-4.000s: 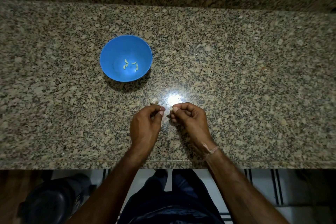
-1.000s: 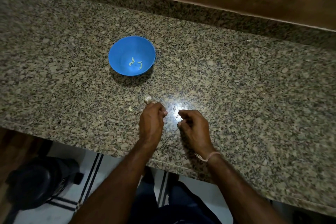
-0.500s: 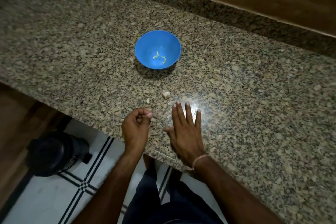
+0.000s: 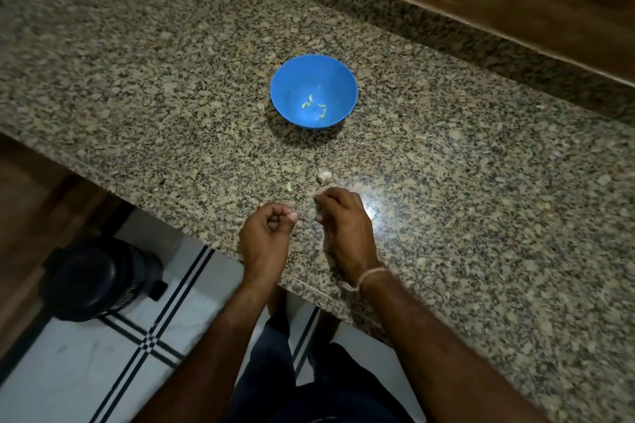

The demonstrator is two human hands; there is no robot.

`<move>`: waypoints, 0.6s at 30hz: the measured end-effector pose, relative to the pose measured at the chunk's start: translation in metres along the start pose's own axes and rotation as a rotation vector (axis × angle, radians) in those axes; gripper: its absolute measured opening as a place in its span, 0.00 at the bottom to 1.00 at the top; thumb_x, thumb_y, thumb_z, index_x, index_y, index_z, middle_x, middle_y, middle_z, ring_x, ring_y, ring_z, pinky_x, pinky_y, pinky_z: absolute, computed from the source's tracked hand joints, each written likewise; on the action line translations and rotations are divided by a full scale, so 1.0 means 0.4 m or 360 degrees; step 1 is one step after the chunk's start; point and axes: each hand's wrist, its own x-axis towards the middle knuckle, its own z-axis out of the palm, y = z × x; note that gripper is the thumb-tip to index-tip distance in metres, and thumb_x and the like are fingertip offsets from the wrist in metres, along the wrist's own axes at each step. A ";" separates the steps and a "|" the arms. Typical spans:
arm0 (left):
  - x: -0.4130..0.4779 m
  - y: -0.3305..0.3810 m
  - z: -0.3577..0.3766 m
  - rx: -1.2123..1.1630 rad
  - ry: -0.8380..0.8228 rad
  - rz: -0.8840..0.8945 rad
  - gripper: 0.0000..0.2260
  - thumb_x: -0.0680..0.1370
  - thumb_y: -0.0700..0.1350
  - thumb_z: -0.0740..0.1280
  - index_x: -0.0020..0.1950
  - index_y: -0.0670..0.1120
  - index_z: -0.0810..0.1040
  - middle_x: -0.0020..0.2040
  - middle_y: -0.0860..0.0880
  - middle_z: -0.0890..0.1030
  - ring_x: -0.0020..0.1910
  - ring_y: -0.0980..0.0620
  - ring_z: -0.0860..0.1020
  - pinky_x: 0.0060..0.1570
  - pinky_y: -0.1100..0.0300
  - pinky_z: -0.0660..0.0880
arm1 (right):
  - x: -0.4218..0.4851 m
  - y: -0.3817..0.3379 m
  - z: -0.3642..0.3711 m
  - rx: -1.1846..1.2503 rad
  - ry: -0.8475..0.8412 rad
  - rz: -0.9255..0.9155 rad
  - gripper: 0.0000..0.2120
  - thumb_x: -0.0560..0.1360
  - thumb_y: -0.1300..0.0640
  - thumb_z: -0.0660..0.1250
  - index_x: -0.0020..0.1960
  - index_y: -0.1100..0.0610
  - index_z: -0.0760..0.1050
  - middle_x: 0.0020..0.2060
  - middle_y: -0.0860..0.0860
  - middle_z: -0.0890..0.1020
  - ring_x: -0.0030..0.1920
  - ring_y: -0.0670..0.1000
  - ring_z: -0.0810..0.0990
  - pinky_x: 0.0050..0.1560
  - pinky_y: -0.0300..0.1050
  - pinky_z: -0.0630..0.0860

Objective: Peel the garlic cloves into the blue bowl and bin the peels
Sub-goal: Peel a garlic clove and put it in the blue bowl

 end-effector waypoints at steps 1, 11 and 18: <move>0.001 0.002 0.000 -0.0001 -0.0003 -0.0003 0.01 0.78 0.43 0.74 0.47 0.48 0.83 0.40 0.53 0.84 0.38 0.58 0.79 0.43 0.58 0.77 | 0.005 0.000 0.001 -0.0021 0.0027 -0.0007 0.13 0.78 0.66 0.72 0.61 0.59 0.83 0.58 0.50 0.81 0.58 0.51 0.75 0.53 0.44 0.77; 0.007 0.010 -0.011 -0.0018 -0.0045 -0.0090 0.03 0.78 0.43 0.74 0.45 0.49 0.83 0.43 0.53 0.85 0.43 0.54 0.81 0.48 0.57 0.80 | 0.031 0.001 0.000 -0.0399 0.0001 -0.0068 0.05 0.78 0.62 0.71 0.49 0.54 0.76 0.44 0.48 0.77 0.46 0.47 0.65 0.41 0.43 0.63; -0.019 0.003 -0.074 -0.0099 0.0019 -0.0119 0.04 0.79 0.42 0.73 0.45 0.49 0.83 0.40 0.52 0.85 0.40 0.51 0.82 0.40 0.56 0.79 | -0.039 -0.108 0.022 0.0490 -0.0234 0.0484 0.12 0.78 0.68 0.64 0.41 0.54 0.75 0.38 0.49 0.81 0.41 0.48 0.79 0.37 0.42 0.73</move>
